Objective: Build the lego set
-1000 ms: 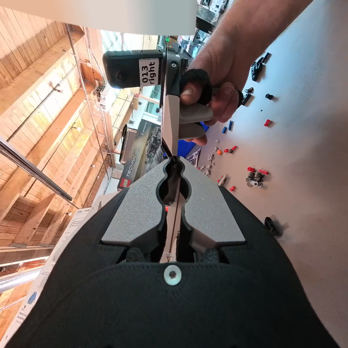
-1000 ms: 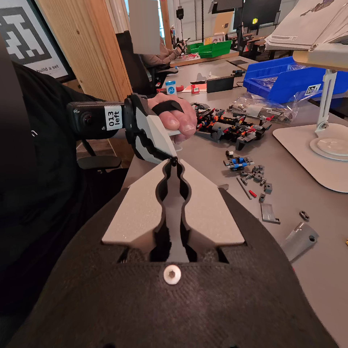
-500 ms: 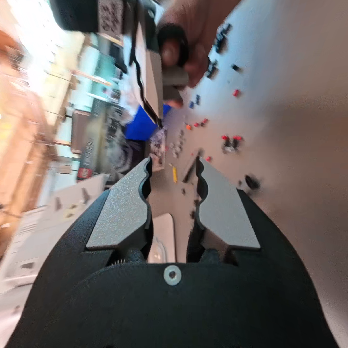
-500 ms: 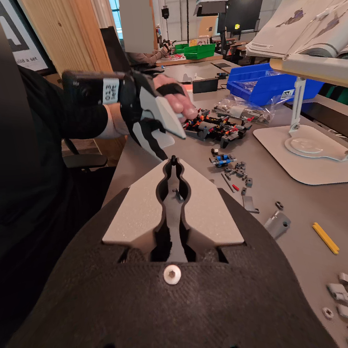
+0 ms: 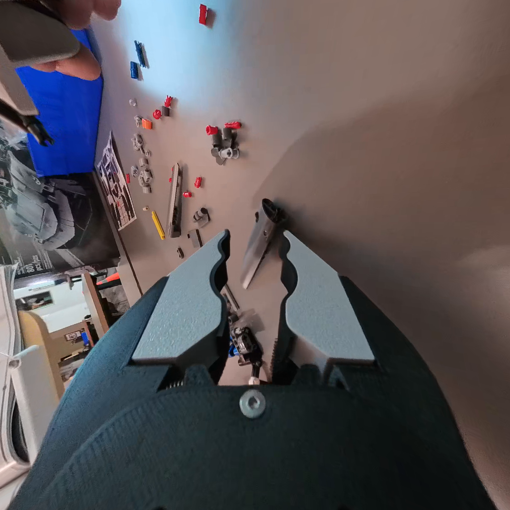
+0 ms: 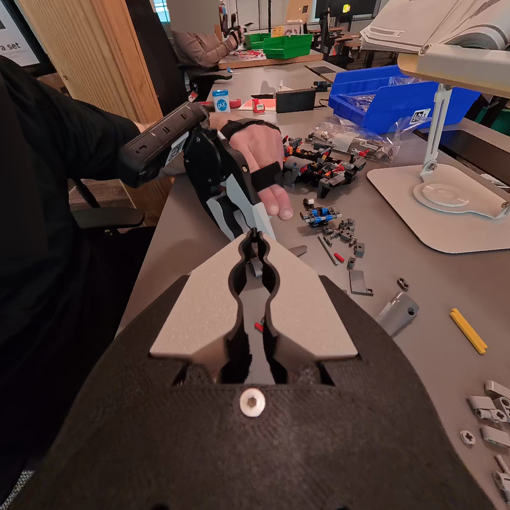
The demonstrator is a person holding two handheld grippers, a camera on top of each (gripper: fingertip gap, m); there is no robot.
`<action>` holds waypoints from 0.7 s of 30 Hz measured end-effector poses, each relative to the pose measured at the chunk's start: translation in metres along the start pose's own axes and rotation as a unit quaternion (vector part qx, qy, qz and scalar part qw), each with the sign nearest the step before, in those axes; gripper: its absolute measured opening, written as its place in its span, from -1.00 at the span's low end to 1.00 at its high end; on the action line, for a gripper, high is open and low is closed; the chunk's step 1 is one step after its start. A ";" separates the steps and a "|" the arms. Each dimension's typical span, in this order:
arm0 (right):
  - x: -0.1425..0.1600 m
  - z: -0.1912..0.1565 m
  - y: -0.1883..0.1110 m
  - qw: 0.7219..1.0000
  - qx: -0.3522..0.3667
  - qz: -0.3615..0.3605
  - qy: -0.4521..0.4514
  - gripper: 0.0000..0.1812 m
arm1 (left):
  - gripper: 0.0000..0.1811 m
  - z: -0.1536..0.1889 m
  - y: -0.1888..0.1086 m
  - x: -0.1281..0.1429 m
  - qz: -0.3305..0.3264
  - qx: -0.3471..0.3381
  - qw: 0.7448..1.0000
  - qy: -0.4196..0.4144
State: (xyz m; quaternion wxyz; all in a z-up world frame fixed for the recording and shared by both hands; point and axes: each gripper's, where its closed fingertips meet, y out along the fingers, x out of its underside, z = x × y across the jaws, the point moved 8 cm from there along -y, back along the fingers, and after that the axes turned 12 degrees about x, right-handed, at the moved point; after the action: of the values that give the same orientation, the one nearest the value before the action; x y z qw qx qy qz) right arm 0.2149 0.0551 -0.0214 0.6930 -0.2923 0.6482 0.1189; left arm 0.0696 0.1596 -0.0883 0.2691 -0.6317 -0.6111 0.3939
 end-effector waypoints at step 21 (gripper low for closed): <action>0.019 -0.022 0.008 0.939 0.194 -0.092 -0.267 -0.98 | -1.00 -0.034 0.002 -0.005 0.136 -0.117 0.960 -0.213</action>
State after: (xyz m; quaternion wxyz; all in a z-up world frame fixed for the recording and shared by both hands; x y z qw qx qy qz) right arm 0.1948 0.0455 -0.0421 0.8918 -0.1683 0.4199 0.0003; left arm 0.0987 0.1590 -0.0707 0.0007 -0.6379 -0.6042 0.4776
